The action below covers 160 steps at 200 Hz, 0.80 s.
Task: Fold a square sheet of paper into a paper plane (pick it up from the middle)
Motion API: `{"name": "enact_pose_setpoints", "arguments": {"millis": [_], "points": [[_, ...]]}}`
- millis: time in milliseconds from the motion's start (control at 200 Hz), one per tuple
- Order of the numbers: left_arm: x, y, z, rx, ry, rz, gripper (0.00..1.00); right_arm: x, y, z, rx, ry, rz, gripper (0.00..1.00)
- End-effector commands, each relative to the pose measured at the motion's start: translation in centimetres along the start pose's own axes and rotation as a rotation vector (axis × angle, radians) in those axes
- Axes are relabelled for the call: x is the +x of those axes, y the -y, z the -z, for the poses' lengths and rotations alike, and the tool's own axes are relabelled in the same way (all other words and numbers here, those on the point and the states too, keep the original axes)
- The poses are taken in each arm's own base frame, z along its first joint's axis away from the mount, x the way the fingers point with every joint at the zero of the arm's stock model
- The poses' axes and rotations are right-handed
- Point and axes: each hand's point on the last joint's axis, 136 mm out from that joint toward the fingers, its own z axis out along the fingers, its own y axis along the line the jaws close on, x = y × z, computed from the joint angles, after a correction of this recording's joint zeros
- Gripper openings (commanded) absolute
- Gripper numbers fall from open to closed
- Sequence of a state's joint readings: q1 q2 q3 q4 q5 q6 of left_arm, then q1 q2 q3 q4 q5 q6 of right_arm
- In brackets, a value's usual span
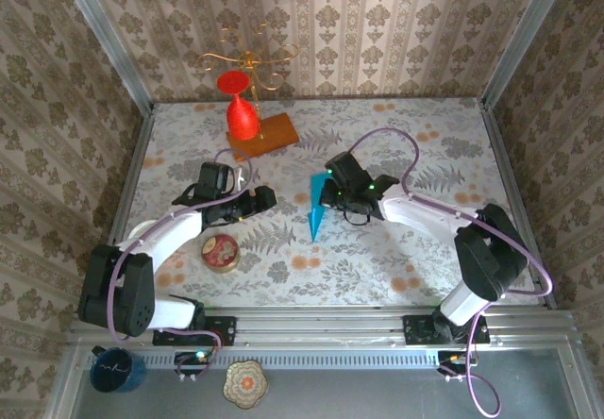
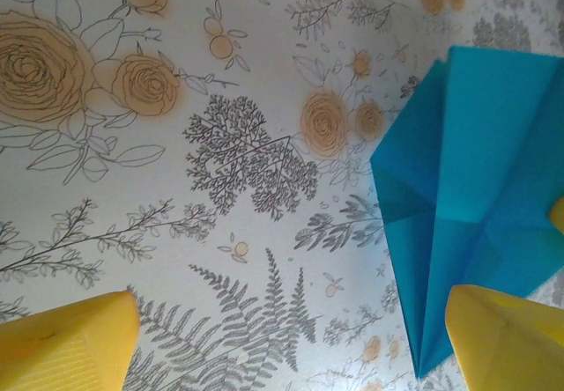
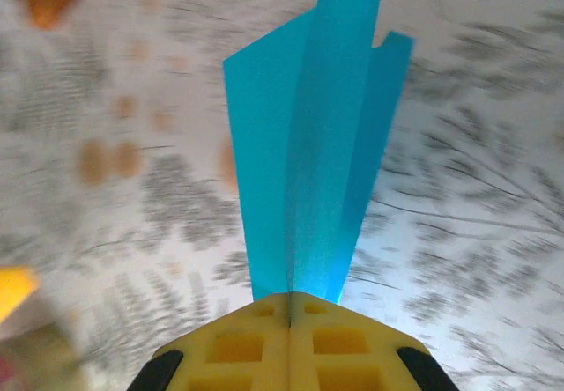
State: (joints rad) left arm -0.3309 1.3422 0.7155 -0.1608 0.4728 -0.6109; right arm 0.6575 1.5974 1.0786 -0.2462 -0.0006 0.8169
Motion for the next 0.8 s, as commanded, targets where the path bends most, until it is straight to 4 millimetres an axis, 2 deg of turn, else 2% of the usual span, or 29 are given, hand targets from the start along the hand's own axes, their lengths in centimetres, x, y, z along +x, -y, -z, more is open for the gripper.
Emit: {"name": "enact_pose_setpoints", "arguments": {"millis": [0,130,270,395,430,610,795], "points": [[-0.2,0.1,-0.4,0.038,0.017,0.054,0.92,0.2,-3.3,0.7,-0.238,-0.025,0.112,0.05],[0.1,0.7,-0.8,0.064,0.018,0.059,0.92,1.2,-2.7,-0.7,-0.355,-0.087,0.03,0.05],[1.7,1.5,-1.8,0.052,-0.026,0.041,0.9,2.8,-1.6,-2.7,-0.431,-0.153,-0.036,0.05],[2.8,1.4,-3.0,0.032,-0.059,0.056,0.86,3.9,0.3,-4.1,-0.427,-0.181,-0.083,0.05],[3.9,2.1,-3.6,0.036,-0.091,0.042,0.85,4.1,1.0,-4.4,-0.414,-0.185,-0.094,0.05],[5.4,2.7,-5.6,0.041,-0.151,0.063,0.74,4.9,4.0,-5.2,-0.369,-0.199,-0.14,0.05],[5.6,4.4,-7.1,0.093,-0.194,0.053,0.63,5.3,5.0,-5.4,-0.353,-0.208,-0.141,0.05]]}}
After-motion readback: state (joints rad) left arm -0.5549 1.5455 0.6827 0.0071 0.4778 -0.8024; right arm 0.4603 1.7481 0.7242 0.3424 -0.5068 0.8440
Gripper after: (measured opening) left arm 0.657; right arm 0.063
